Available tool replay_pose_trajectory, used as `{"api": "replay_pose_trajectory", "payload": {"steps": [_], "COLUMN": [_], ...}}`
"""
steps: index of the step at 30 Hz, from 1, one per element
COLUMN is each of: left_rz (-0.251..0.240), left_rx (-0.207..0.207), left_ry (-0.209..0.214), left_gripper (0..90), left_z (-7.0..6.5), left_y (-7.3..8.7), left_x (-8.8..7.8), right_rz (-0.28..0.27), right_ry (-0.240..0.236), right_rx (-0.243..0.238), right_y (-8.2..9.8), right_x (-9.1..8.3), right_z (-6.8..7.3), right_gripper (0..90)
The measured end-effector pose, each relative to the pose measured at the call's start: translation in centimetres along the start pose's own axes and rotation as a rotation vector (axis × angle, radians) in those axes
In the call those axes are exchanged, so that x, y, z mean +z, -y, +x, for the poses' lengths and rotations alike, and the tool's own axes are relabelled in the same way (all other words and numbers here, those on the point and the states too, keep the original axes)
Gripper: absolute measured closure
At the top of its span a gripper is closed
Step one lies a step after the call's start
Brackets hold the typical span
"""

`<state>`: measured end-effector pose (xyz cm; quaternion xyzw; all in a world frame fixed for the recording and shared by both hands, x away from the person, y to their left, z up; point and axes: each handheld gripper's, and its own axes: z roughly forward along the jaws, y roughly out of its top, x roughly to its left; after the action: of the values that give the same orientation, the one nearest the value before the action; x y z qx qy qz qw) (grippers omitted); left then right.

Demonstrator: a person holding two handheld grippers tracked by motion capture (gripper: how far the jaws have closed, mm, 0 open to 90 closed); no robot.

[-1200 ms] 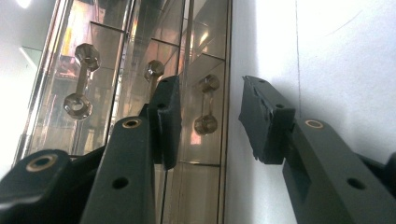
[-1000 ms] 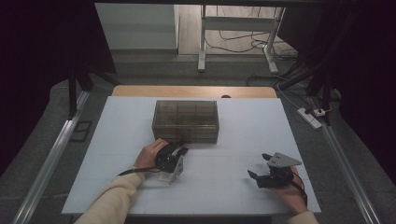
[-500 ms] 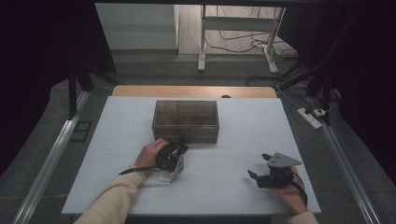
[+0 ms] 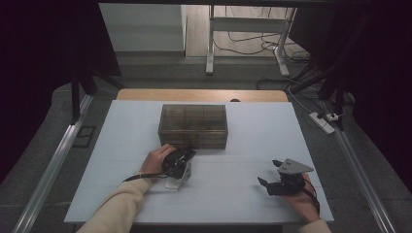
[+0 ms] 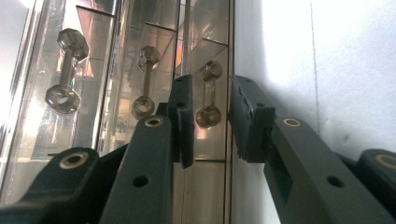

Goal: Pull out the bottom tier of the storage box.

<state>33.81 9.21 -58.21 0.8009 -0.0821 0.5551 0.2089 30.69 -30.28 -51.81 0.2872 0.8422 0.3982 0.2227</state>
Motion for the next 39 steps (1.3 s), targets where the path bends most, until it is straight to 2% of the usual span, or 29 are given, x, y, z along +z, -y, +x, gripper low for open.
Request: {"api": "replay_pose_trajectory", "payload": {"steps": [13,24,30,39], "left_rz": [0.005,0.005,-0.002,-0.014], "left_rx": [0.012,0.018,0.037,0.032], "left_ry": [-0.015,-0.015,-0.025,-0.036], "left_gripper": [75.7,77.4,77.6,78.3], "left_z": [-0.04,-0.04,-0.16,-0.08], "left_y": [-0.02,0.03,0.15,0.22], "left_x": [0.05,0.02,0.06,-0.09], "right_rz": [0.003,0.005,0.009,0.011], "right_ry": [0.000,-0.002,-0.004,-0.006], "right_rx": [0.000,0.003,0.001,0.002], "right_y": [0.00,0.02,0.04,0.06], "right_x": [0.01,0.06,0.09,0.16], "right_z": [0.00,0.02,0.02,0.03], "right_gripper": [13.2,13.2,13.2,13.2]}}
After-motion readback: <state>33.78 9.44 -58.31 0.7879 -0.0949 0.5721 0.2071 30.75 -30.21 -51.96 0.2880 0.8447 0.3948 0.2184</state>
